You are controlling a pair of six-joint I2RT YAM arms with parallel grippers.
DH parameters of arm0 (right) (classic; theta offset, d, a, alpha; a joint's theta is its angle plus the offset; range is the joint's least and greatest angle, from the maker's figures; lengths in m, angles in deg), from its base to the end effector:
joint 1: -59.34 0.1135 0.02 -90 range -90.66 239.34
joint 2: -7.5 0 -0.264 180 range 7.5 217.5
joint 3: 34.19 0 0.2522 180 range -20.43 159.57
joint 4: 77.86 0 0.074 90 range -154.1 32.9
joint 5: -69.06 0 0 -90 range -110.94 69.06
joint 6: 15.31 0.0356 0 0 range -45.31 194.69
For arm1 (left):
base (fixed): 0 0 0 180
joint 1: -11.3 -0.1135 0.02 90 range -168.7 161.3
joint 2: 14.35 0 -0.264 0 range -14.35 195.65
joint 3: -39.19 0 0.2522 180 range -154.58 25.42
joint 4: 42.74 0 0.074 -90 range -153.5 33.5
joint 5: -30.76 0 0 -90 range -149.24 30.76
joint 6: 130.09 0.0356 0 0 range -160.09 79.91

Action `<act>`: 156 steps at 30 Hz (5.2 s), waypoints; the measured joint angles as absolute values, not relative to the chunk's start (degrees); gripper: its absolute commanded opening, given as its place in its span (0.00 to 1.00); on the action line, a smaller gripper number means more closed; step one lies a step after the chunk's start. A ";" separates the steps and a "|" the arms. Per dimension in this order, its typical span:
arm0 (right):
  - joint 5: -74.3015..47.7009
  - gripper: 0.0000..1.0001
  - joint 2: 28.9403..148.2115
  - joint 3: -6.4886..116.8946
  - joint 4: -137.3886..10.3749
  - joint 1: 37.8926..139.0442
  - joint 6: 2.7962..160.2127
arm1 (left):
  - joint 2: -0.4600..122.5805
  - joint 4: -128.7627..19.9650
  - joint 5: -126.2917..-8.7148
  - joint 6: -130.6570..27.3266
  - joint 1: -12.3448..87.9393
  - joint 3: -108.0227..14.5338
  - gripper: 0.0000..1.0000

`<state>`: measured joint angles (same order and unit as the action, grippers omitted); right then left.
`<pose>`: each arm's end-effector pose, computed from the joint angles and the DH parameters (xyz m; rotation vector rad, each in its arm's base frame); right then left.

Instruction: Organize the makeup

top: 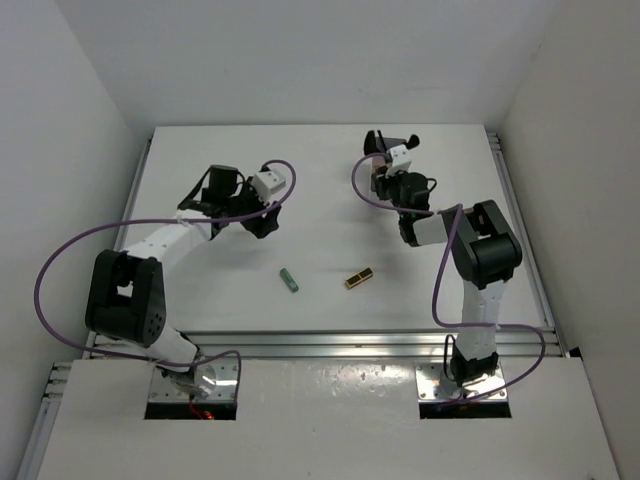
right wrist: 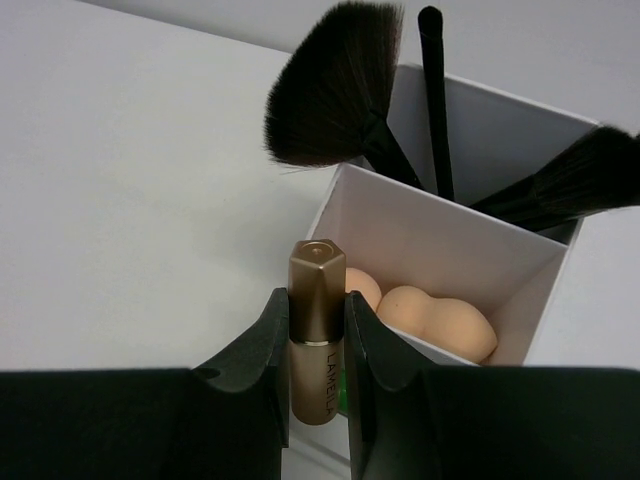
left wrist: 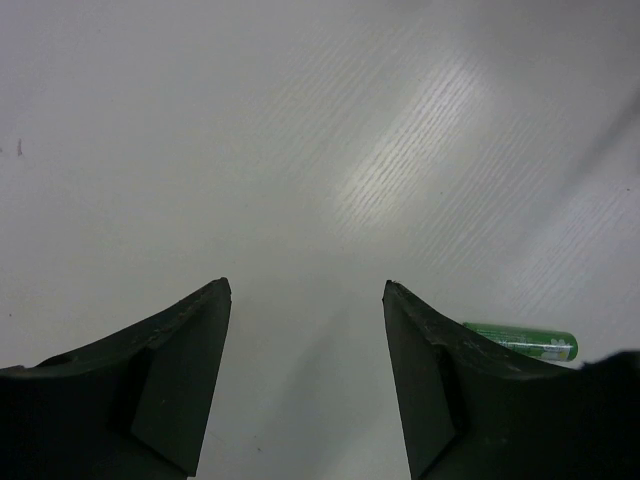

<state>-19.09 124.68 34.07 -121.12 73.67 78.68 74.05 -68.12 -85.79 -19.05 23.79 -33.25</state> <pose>0.4022 0.1039 0.1474 -0.1755 1.6673 0.2684 0.3232 -0.0879 0.2381 0.8700 2.0643 -0.4490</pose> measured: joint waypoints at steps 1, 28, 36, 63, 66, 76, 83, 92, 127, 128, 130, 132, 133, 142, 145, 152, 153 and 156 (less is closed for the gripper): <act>-19.31 0.14 124.64 33.72 -121.62 73.60 78.88 | 74.05 -68.12 -85.96 -18.85 23.79 -33.25 0.68; -18.46 0.80 86.19 14.00 -106.56 75.05 79.82 | 85.84 -111.42 -88.65 57.54 39.11 -40.11 0.75; -16.17 0.80 72.16 3.97 -98.06 75.02 80.43 | 97.14 -112.51 -85.52 55.77 41.34 -48.46 0.55; -19.42 0.71 68.36 1.61 -81.23 64.93 87.68 | 106.18 -59.18 -107.21 -15.03 36.66 -71.83 0.00; -18.13 0.71 68.44 2.53 -78.76 64.88 86.83 | 111.60 -41.76 -106.60 -29.10 37.38 -74.91 0.00; -17.39 0.72 69.49 9.44 -70.71 63.46 82.61 | 126.95 -16.06 -101.55 -48.62 41.36 -82.73 0.00; -15.25 0.73 70.39 11.49 -66.30 60.88 79.33 | 129.99 -9.22 -97.59 -51.90 43.20 -83.26 0.00; -12.76 0.74 71.26 12.37 -63.76 56.80 78.72 | 132.96 -8.71 -96.34 -51.20 43.46 -83.87 0.00; -9.70 0.81 71.68 14.46 -62.04 55.70 76.58 | 131.47 -13.54 -97.90 -51.77 42.00 -80.68 0.66; -9.56 0.83 71.68 14.81 -61.45 55.70 76.12 | 131.39 -13.83 -98.29 -51.57 41.95 -80.68 0.67; -8.80 0.86 71.68 16.28 -59.48 55.70 74.70 | 131.30 -14.83 -99.51 -51.24 41.93 -81.16 0.67; -6.90 0.88 71.68 18.77 -56.46 55.72 72.19 | 131.19 -16.69 -100.48 -51.02 41.71 -82.14 0.68; -5.28 0.88 71.68 20.19 -54.67 55.75 70.44 | 130.86 -17.48 -101.02 -50.87 41.56 -82.28 0.68; 10.35 0.88 77.71 31.27 -38.41 67.00 50.83 | 115.65 -29.74 -105.00 -51.09 36.16 -80.66 0.68; 13.28 0.88 85.16 33.46 -35.96 73.62 45.30 | 105.81 -37.94 -104.58 -49.91 32.77 -78.23 0.68; 14.98 0.89 101.97 38.77 -29.23 85.86 31.12 | 81.20 -53.74 -99.23 -42.44 24.38 -58.82 0.69; 14.83 0.89 103.48 38.86 -28.60 86.41 29.61 | 77.86 -55.53 -98.33 -41.82 23.40 -55.04 0.70; 13.32 0.89 106.78 39.29 -27.68 87.64 26.27 | 70.14 -59.75 -96.26 -40.53 21.80 -45.95 0.70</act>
<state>13.32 106.78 39.29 -27.68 87.64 26.27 70.14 -59.75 -96.26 -40.53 21.80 -45.95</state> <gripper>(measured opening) 0.888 0.701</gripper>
